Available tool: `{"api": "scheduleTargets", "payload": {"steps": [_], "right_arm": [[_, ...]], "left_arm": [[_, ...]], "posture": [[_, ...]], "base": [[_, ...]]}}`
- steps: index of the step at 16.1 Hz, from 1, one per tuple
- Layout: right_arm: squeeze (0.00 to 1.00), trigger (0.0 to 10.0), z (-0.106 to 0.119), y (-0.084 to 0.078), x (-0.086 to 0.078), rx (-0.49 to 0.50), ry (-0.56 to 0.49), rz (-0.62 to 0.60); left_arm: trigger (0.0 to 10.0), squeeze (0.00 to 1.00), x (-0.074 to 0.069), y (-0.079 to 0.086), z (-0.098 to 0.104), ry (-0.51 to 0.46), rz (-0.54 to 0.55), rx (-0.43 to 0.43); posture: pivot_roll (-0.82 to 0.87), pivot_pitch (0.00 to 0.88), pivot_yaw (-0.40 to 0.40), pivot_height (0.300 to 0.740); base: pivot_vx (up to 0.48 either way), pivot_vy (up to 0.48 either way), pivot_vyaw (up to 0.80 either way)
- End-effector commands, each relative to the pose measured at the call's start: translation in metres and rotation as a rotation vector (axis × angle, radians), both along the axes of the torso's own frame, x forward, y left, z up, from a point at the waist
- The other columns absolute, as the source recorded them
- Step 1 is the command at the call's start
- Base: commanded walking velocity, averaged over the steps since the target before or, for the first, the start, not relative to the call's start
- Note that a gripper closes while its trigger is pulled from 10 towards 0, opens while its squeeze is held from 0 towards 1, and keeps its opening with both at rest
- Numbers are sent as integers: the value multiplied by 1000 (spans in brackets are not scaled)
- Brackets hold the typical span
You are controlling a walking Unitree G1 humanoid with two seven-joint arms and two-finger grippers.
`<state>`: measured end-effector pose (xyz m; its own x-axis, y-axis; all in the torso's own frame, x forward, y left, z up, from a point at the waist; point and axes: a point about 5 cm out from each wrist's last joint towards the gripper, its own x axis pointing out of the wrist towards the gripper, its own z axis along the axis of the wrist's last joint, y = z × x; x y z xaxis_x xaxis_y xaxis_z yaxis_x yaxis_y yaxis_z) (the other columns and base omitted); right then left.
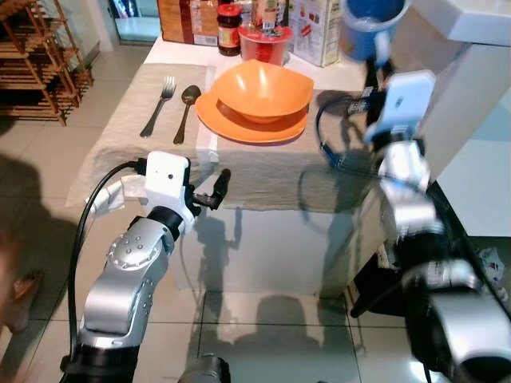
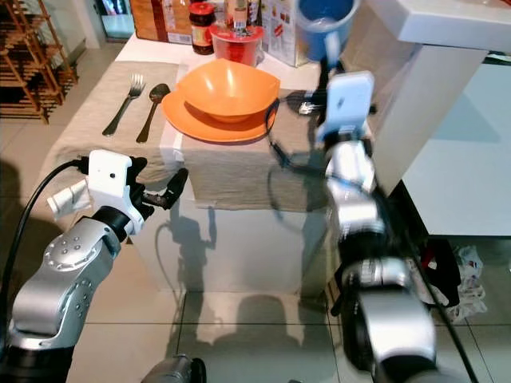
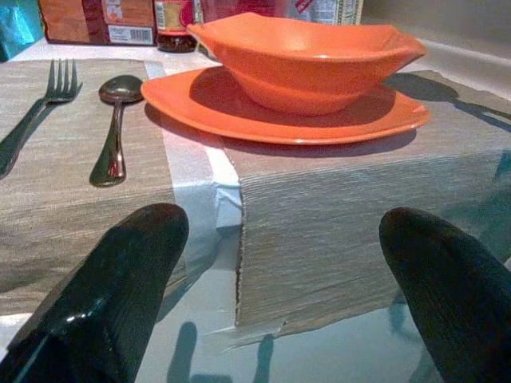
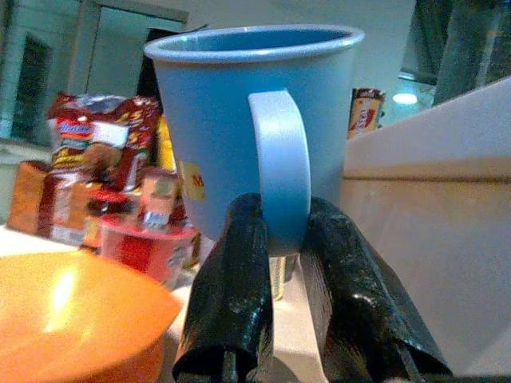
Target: Setting the table
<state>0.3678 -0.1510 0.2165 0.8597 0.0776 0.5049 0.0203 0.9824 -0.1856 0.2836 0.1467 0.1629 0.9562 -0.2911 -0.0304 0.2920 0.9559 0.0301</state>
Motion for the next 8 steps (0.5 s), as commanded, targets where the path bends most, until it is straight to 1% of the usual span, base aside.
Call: {"api": "scheduleTargets", "payload": {"steps": [1, 3, 5, 7, 8], "right_arm": [[0, 0, 7, 1, -6, -16, -32, 3], [0, 0, -3, 2, -20, -1, -11, 7], [0, 0, -11, 3, -29, 0, 9, 10], [0, 0, -27, -1, -56, 14, 74, -1], [0, 0, -30, -2, -61, 16, 88, -4]], "left_arm": [[10000, 0, 2, 0, 1, -13, 8, 6], [10000, 0, 3, -2, -1, -20, 8, 7], [10000, 0, 4, -3, -1, -29, 6, 11], [10000, 0, 3, -6, -3, -36, -2, 15], [10000, 0, 3, -7, -3, -41, -5, 13]], "posture": [[79, 0, -24, 740], [62, 0, -25, 740], [58, 0, -25, 740], [47, 0, -27, 740], [47, 0, -27, 740]], "base": [[0, 0, 0], [0, 0, 0], [0, 0, 0], [0, 0, 0], [0, 0, 0]]}}
